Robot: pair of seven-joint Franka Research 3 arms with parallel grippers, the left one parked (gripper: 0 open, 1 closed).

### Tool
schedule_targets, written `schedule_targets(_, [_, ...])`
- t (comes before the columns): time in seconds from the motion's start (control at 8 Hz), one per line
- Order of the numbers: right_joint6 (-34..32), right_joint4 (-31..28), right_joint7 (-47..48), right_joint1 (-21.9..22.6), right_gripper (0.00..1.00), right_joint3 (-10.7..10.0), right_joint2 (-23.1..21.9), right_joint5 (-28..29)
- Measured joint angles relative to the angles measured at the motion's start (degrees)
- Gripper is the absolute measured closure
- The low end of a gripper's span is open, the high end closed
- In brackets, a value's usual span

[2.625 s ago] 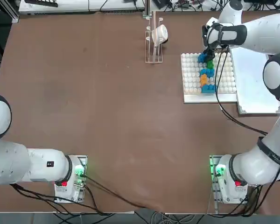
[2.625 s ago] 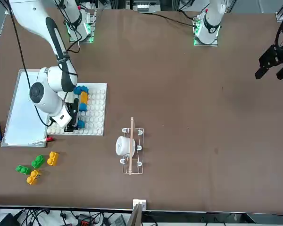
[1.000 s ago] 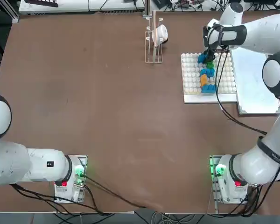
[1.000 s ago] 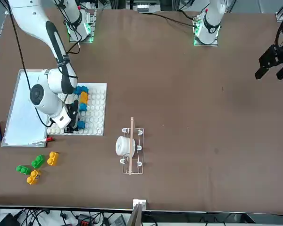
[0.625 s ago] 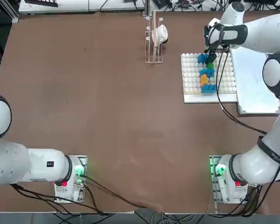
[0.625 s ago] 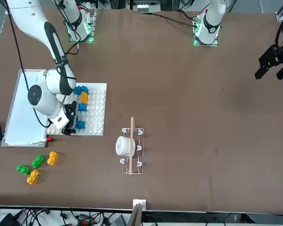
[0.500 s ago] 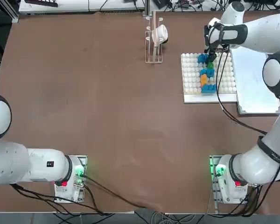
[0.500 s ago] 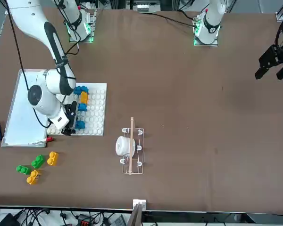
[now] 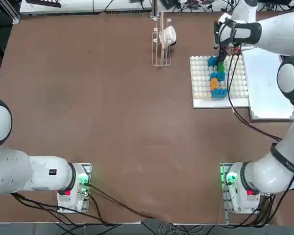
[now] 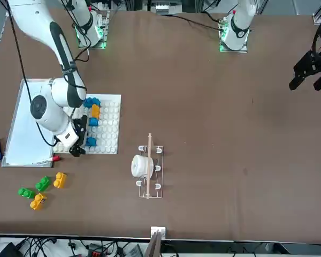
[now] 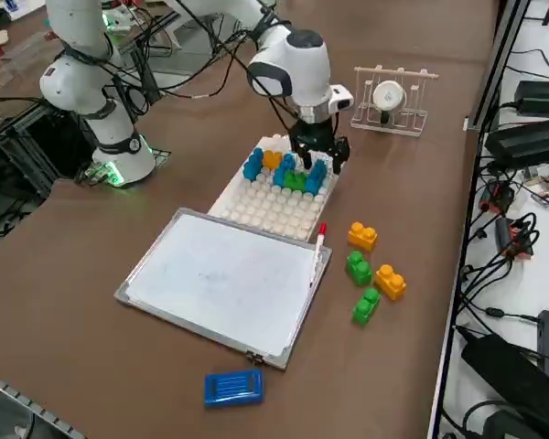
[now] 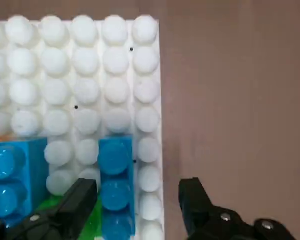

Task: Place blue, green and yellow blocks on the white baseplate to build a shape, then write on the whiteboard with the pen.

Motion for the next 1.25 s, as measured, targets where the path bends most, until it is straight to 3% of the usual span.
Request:
schedule_targets(0.5, [-8.77, 1.38, 18.68, 1.09, 0.0, 0.1, -8.47, 0.05])
schedule_targets(0.88, [-18.03, 5.98, 30.63, -0.97, 0.0, -0.79, -8.77, -0.19])
schedule_targets(1.25, [-21.01, 7.91, 30.76, -7.63, 0.0, -1.28, -6.83, -4.06])
